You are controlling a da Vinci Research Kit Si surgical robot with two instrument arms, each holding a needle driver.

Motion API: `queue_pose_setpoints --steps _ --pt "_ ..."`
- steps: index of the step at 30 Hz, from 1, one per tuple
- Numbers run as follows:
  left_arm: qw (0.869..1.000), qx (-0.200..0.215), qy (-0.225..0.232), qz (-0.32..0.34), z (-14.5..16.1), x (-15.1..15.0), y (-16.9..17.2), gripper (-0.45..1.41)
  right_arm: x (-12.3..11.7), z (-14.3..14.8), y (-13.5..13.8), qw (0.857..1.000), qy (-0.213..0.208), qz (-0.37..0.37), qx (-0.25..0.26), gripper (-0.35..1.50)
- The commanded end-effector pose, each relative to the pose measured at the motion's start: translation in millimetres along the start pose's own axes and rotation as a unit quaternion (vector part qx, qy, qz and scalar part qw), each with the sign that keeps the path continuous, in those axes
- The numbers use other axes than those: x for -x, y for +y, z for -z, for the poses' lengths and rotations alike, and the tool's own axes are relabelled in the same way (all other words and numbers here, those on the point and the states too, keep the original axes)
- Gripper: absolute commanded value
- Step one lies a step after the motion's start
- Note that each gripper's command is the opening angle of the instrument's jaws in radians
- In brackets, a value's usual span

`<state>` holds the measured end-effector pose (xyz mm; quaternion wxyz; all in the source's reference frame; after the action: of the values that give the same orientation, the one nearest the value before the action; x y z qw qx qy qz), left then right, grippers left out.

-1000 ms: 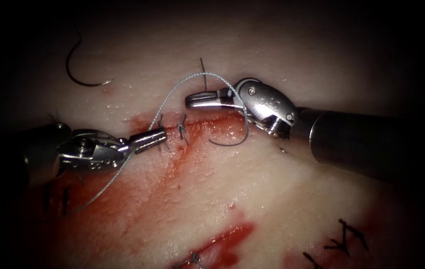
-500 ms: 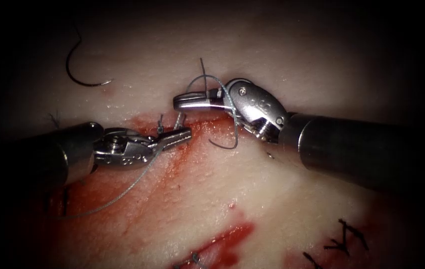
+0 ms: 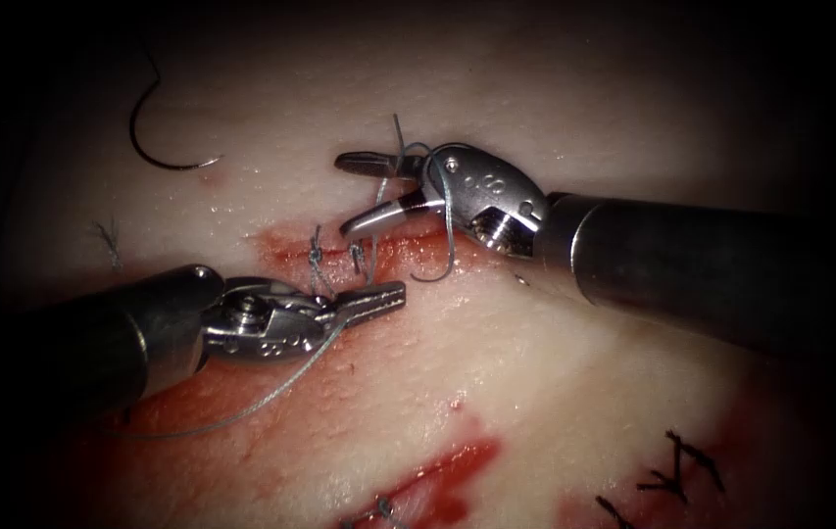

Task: Wound Closure

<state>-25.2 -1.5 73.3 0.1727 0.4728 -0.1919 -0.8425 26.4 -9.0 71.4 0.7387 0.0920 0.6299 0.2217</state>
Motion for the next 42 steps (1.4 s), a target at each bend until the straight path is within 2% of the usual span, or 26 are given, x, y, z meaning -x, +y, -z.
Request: queue_pose_setpoints --steps 1,5,6,8,9,12,13,17,22,27,29,30,33,37,40,42 --pt "1.0 0.002 0.022 -0.015 -0.1 -0.4 -1.4 -0.45 1.3 -1.1 0.5 0.999 -0.029 0.014 0.003 1.2" --pt "0.998 0.007 0.048 -0.027 0.5 -0.9 -2.8 -0.45 2.2 -1.2 0.3 0.999 -0.043 0.02 0.001 1.2" --pt "0.997 0.009 0.073 -0.031 0.9 -1.0 -3.7 -0.45 2.7 -1.2 0.1 0.998 -0.05 0.024 -0.01 1.2" --pt "0.996 0.011 0.088 -0.03 1.0 -1.0 -4.1 -0.45 2.9 -1.3 0.1 0.998 -0.054 0.026 -0.011 1.2" --pt "0.991 0.015 0.13 -0.031 1.6 -1.0 -5.3 -0.45 3.4 -1.3 -0.3 0.997 -0.063 0.03 -0.023 1.2" --pt "0.988 0.016 0.151 -0.031 1.8 -0.8 -6.0 -0.45 3.6 -1.3 -0.4 0.997 -0.067 0.031 -0.026 1.2" --pt "0.984 0.018 0.172 -0.033 2.0 -0.5 -6.9 -0.45 3.7 -1.3 -0.5 0.997 -0.066 0.029 -0.031 1.2" --pt "0.98 0.024 0.199 -0.017 2.0 0.7 -8.9 -0.45 3.7 -1.3 -1.1 0.996 -0.058 0.02 -0.062 1.2" --pt "0.974 0.029 0.226 0.0 1.5 2.0 -10.0 -0.45 3.9 -1.3 -1.6 0.994 -0.054 -0.001 -0.09 1.2" --pt "0.965 0.036 0.26 0.017 0.3 5.0 -11.1 -0.45 4.7 -1.1 -2.6 0.99 -0.047 -0.038 -0.128 1.16" --pt "0.963 0.038 0.267 0.022 -0.2 6.2 -11.3 -0.45 5.0 -0.9 -2.9 0.987 -0.032 -0.05 -0.148 1.03" --pt "0.961 0.04 0.271 0.027 -0.7 7.3 -11.3 -0.45 5.2 -0.8 -3.1 0.984 -0.007 -0.063 -0.169 0.79" --pt "0.96 0.043 0.275 0.034 -1.3 8.5 -11.3 -0.45 5.4 -0.8 -3.3 0.98 0.008 -0.076 -0.182 0.78" --pt "0.957 0.047 0.282 0.038 -2.6 11.1 -10.7 -0.45 5.9 -0.8 -3.7 0.968 0.059 -0.115 -0.216 0.76" --pt "0.963 0.047 0.263 0.035 -3.6 13.4 -9.2 -0.45 5.9 -0.2 -4.1 0.955 0.102 -0.141 -0.239 0.76" --pt "0.964 0.047 0.258 0.035 -3.7 13.7 -8.8 -0.45 5.8 0.0 -4.0 0.953 0.111 -0.147 -0.24 0.78"
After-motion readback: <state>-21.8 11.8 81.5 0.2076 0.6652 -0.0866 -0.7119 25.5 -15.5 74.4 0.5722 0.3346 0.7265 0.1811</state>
